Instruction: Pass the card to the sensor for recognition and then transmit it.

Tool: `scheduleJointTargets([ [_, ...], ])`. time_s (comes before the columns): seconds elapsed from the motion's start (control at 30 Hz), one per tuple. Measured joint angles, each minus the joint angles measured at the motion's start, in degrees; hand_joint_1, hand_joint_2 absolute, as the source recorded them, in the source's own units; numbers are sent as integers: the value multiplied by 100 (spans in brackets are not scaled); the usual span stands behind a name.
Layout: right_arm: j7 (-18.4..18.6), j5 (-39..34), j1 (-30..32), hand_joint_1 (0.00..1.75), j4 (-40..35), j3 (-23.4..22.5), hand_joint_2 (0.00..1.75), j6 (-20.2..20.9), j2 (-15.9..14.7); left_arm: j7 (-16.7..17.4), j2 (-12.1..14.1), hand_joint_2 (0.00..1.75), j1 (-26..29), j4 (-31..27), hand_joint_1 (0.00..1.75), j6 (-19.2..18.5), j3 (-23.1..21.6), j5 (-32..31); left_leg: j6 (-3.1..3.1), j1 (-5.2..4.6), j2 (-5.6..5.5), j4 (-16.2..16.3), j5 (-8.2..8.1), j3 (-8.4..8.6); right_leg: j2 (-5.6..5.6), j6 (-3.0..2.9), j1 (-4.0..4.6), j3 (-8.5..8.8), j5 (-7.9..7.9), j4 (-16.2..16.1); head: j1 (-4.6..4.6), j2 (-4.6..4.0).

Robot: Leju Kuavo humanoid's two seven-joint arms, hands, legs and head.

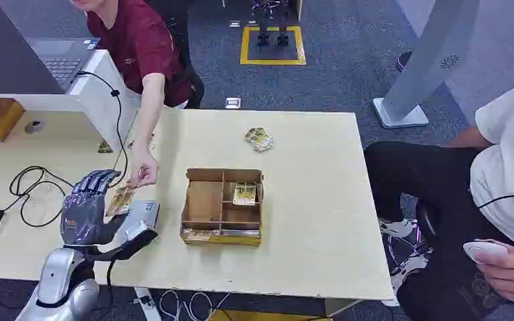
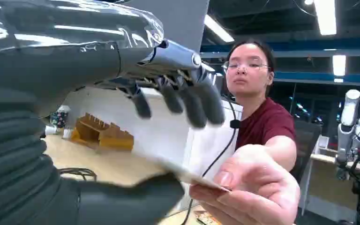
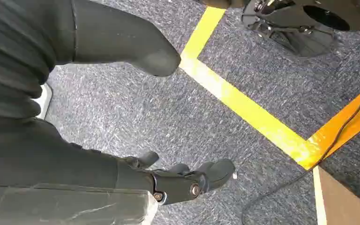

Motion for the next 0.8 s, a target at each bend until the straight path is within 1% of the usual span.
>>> scheduleJointTargets([
  [0.13, 9, 2, 0, 0, -2, 22, 175, -2, 0, -188, 4, 175, 29, 0, 175, 33, -11, 149, 0, 0, 0, 0, 0, 0, 0, 0, 0, 0, 0, 0, 0, 0],
  [0.37, 9, 2, 0, 0, -2, 57, 175, -9, 0, -265, 11, 175, 52, 0, 175, 66, -13, 193, 0, 0, 0, 0, 0, -1, -1, 0, 0, 1, 0, 0, 0, 0],
  [0.47, 9, 2, -1, 0, -2, 59, 175, -11, 0, -407, 33, 175, 72, -2, 175, 24, -13, 398, 0, 0, 0, 0, 0, -1, -1, 0, 0, 1, 0, 0, 0, 0],
  [0.57, 9, -2, -2, 0, -2, 59, 175, -20, 0, -542, 48, 175, 88, -2, 175, -173, -13, 805, 0, 0, -1, 0, 0, 0, -1, 0, 0, 0, 0, 0, 0, 0],
  [0.63, 13, -2, -2, 0, -2, 59, 175, -32, 0, -549, 46, 175, 85, -4, 175, -290, -13, 940, 0, 0, -1, 0, 0, 0, -1, 0, 0, 0, 0, 0, 0, 0],
  [0.7, 35, -4, -2, 0, -2, 59, 175, -39, 0, -520, 33, 175, 68, -7, 175, -457, -13, 1080, 0, 0, -1, 0, 0, 0, -1, 0, 0, 0, 0, 0, 0, 0],
  [0.8, 37, -13, -2, 0, -2, 59, 175, -55, 0, -369, -15, 175, 22, -13, 175, -763, -13, 1347, 0, 0, -1, 0, 0, 0, -1, 0, 0, 0, 0, 0, 0, 0],
])
